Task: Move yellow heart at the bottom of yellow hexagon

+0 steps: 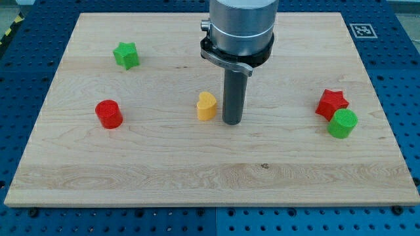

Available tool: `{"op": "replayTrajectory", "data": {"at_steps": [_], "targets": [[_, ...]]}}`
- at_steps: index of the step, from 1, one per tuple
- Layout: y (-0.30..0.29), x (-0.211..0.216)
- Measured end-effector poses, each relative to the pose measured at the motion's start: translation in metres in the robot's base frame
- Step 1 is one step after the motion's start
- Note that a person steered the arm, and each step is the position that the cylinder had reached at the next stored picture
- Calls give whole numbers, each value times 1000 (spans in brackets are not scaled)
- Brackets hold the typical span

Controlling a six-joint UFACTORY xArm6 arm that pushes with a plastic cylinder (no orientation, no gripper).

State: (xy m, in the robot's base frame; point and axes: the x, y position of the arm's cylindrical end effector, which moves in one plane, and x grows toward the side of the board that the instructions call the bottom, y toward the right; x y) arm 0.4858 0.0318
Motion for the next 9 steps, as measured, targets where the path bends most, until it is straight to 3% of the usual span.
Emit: {"op": "replayTrajectory", "data": {"at_steps": [3, 5, 8, 9], "targets": [[11, -18], [-26, 30], [-42, 30], [-46, -4]]}}
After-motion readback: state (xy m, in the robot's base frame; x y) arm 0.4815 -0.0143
